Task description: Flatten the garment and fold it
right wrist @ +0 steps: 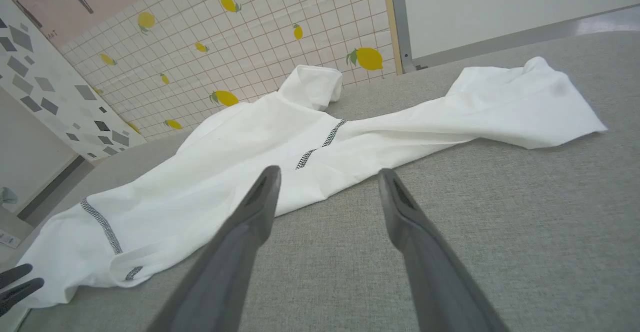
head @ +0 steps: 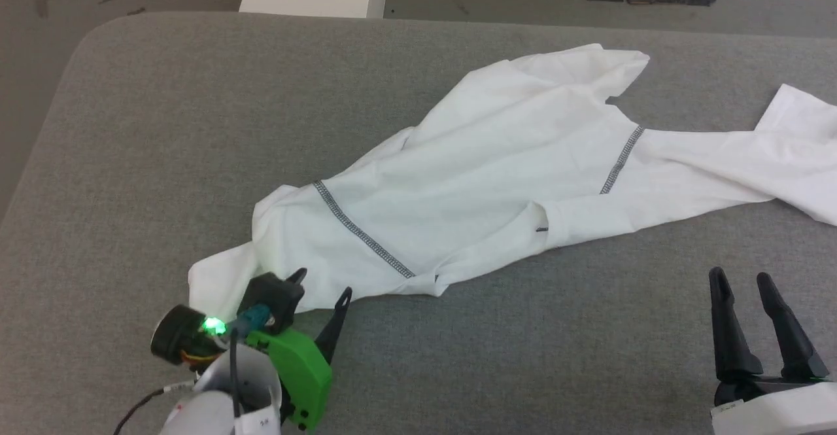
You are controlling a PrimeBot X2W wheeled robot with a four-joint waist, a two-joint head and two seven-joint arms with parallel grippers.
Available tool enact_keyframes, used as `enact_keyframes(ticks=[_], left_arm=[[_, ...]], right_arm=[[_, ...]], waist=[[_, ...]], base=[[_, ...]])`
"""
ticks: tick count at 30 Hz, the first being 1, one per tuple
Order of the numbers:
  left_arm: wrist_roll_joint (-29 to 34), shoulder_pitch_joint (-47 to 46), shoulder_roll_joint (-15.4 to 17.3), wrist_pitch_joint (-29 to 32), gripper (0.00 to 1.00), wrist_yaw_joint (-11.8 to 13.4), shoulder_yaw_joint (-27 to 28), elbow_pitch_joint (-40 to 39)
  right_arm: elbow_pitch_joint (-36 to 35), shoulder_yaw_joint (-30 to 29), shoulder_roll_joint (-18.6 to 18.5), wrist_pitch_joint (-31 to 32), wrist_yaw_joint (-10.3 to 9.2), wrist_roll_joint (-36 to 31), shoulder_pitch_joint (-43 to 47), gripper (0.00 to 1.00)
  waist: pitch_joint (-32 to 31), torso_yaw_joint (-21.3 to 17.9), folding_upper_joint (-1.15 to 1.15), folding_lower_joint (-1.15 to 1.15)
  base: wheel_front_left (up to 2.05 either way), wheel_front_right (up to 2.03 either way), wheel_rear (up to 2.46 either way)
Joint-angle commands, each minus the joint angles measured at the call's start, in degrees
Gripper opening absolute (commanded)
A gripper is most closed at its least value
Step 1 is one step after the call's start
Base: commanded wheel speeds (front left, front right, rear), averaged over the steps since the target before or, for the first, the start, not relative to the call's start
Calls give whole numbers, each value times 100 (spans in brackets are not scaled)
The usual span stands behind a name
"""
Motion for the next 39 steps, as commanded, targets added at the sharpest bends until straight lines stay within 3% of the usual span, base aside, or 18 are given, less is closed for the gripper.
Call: enact_keyframes(ticks=[1, 8, 23, 24, 25, 33, 39], left_arm=[[115, -203, 30, 87, 100, -92, -59, 118], [220, -583, 14, 483, 100, -394, -383, 669], [257, -724, -146, 279, 100, -302, -453, 800], [242, -748, -169, 188, 56, -307, -434, 878], [235, -770, -183, 96, 0, -323, -424, 961], [-309, -628, -531, -814, 0, -333, -54, 1384], [-675, -210, -481, -1109, 0, -212, 273, 1115]], right_arm=[[-19, 14, 3, -23, -8, 26, -78, 100], [-29, -10, 3, -54, -8, 48, -146, 100], [3, 28, 3, -78, -8, 61, -276, 100], [0, 31, 3, -71, -8, 56, -286, 100], [-4, 33, 3, -65, -8, 50, -294, 100], [79, 38, 3, -37, -8, 48, -255, 100], [17, 80, 3, 151, -8, -104, -256, 100]], waist=[[70, -63, 0, 0], [271, -213, 0, 0], [457, -196, 0, 0], [455, -205, 0, 0], [453, -218, 0, 0], [196, -256, 0, 0], [-114, -183, 0, 0]], base=[[0, 0, 0], [0, 0, 0], [0, 0, 0], [0, 0, 0], [0, 0, 0], [0, 0, 0], [0, 0, 0]])
